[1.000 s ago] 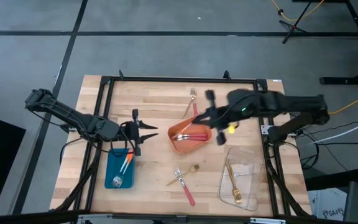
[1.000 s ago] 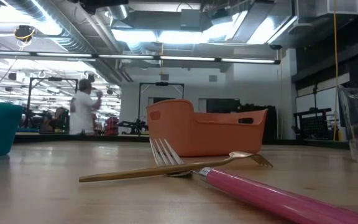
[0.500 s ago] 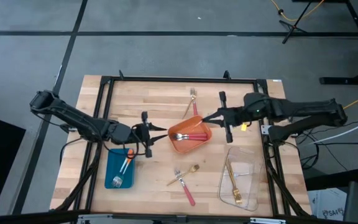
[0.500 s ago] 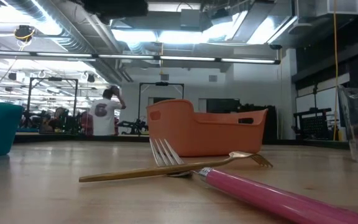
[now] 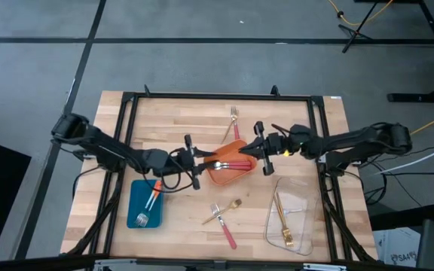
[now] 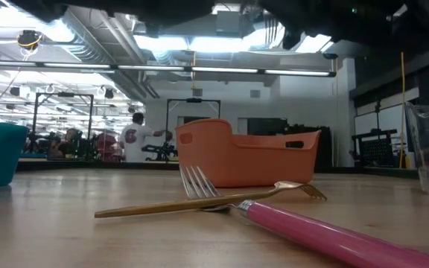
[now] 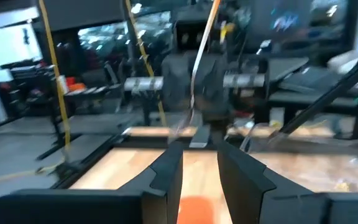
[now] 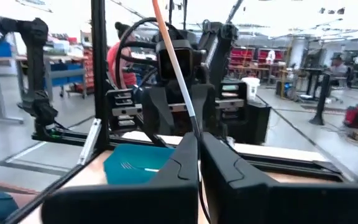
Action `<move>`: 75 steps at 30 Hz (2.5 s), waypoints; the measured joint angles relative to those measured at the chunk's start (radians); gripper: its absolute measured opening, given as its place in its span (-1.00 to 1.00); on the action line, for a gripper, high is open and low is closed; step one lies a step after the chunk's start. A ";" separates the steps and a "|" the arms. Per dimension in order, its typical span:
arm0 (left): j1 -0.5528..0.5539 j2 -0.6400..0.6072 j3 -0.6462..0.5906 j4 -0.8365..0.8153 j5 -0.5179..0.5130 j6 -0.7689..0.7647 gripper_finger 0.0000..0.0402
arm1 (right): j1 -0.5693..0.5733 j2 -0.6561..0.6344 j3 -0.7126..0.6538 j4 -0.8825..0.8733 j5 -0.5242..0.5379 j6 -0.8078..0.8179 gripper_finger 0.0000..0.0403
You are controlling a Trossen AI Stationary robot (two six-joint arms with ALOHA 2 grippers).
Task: Sort silverware by color (type)
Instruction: Put the orange fork into the blue bin
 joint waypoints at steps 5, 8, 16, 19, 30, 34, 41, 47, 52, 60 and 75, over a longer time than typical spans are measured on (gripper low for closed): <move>0.032 0.062 0.000 0.134 0.098 0.000 -0.53 | 0.000 0.097 0.000 0.118 0.001 0.051 -1.00; 0.042 0.078 0.000 0.170 0.099 0.000 -0.53 | 0.000 0.135 0.000 0.166 0.001 0.071 -1.00; 0.056 0.079 0.000 0.198 0.103 -0.001 -0.53 | 0.001 0.190 0.027 0.207 0.001 0.101 -1.00; 0.056 0.079 0.000 0.204 0.118 0.000 -0.53 | 0.001 0.220 0.064 0.204 0.001 0.107 -1.00; 0.055 0.079 0.000 0.206 0.113 0.000 -0.53 | 0.010 0.331 0.173 0.199 -0.078 0.107 -1.00; 0.055 0.079 0.000 0.203 0.115 0.000 -0.53 | 0.030 0.332 0.174 0.196 -0.076 0.103 -1.00; 0.056 0.079 0.000 0.203 0.117 -0.004 -0.53 | 0.043 0.332 0.174 0.181 -0.005 0.097 -1.00; 0.056 0.079 0.000 0.204 0.117 -0.006 -0.53 | 0.042 0.332 0.174 0.154 -0.002 0.097 -1.00; 0.056 0.079 0.000 0.203 0.117 -0.008 -0.53 | 0.042 0.332 0.174 0.147 -0.001 0.097 -1.00; 0.056 0.079 0.000 0.203 0.118 -0.008 -0.73 | 0.042 0.332 0.174 0.146 0.004 0.095 -1.00; 0.056 0.079 0.000 0.201 0.116 0.002 -0.98 | 0.041 0.331 0.174 0.138 0.006 0.103 -1.00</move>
